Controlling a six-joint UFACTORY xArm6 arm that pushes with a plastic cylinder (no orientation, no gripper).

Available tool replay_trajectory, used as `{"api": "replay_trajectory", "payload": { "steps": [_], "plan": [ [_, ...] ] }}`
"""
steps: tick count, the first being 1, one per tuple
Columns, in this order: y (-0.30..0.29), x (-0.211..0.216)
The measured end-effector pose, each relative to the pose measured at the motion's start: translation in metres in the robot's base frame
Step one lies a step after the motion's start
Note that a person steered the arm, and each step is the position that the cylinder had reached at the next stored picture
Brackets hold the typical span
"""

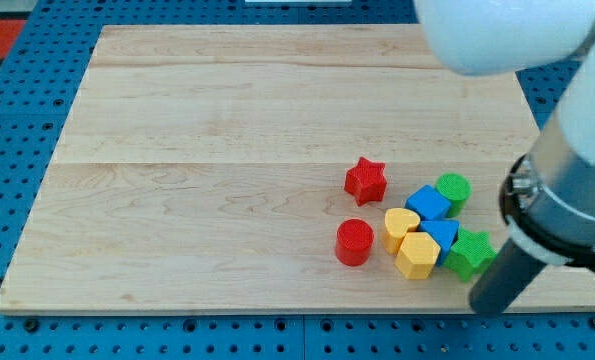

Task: Slide the yellow blocks and red circle to the left side of the blue blocks

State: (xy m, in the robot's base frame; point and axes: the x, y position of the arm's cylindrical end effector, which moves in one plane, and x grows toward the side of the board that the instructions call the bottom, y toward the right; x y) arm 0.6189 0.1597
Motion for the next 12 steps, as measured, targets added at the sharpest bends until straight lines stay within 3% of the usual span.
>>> {"api": "replay_trajectory", "payload": {
  "steps": [2, 5, 6, 7, 8, 10, 11, 12],
  "plan": [
    [-0.06, -0.027],
    [-0.065, -0.031],
    [-0.106, -0.004],
    [-0.155, -0.032],
    [-0.154, -0.065],
    [-0.132, -0.065],
    [-0.14, -0.039],
    [-0.127, -0.05]
  ]
}}
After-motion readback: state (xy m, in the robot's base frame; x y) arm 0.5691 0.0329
